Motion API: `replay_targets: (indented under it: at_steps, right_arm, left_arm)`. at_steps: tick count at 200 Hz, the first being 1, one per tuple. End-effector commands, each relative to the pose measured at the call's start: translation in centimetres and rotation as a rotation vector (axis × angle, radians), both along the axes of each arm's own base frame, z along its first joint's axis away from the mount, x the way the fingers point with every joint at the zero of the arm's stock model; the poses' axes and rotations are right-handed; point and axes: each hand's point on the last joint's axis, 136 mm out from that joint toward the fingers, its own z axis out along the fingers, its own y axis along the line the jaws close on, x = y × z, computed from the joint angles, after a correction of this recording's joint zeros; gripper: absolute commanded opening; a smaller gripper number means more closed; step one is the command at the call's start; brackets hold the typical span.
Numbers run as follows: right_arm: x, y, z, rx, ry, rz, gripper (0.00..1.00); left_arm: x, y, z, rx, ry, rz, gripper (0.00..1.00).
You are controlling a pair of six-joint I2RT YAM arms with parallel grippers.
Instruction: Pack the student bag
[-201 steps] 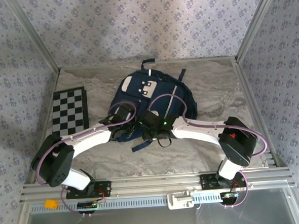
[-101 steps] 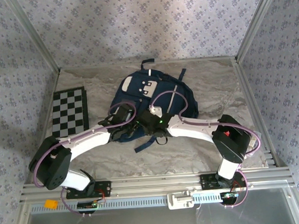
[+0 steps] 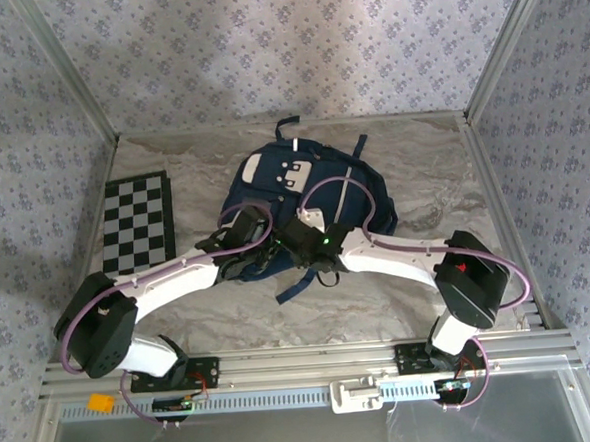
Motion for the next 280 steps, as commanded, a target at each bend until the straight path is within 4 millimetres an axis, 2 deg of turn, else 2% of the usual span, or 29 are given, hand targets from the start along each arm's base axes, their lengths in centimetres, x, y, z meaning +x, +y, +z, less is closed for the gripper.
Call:
replay_targets:
  at_steps: [1,20,36,70,96,156,211,240,280]
  right_arm:
    - [1.2,-0.1,0.3,-0.057,-0.034,0.011,0.34]
    - [1.8,-0.4,0.4,-0.049,-0.046,-0.027,0.34]
    - [2.3,-0.5,0.6,-0.035,-0.06,-0.037,0.3]
    - [1.8,-1.1,0.8,-0.045,-0.069,-0.011,0.19]
    - [1.6,-1.8,0.9,-0.061,-0.079,-0.013,0.16]
    - [2.7,-1.4,0.5,-0.093,-0.093,-0.029,0.17]
    - [2.7,-2.2,0.7,-0.115,-0.093,-0.046,0.01]
    - [1.0,-2.4,1.9,-0.121,-0.092,-0.006,0.0]
    - [-2.4,-6.3,0.9,-0.166,0.011,-0.016,0.0]
  left_arm:
    - [0.8,-2.0,4.5,-0.117,-0.079,-0.019,0.0]
    - [0.8,-2.0,4.4,-0.122,-0.077,-0.016,0.0]
    - [0.7,-2.0,4.5,-0.115,-0.078,-0.022,0.0]
    - [0.6,-1.8,4.4,-0.105,-0.08,-0.02,0.0]
    - [0.7,-1.8,4.3,-0.106,-0.078,-0.014,0.0]
    - [0.8,-2.0,4.9,-0.119,-0.086,-0.022,0.0]
    - [0.8,-1.4,5.2,-0.096,-0.101,-0.011,0.0]
    - [1.4,0.0,4.6,-0.054,-0.097,0.003,0.0]
    - [4.0,5.2,3.5,0.021,-0.078,0.047,0.0]
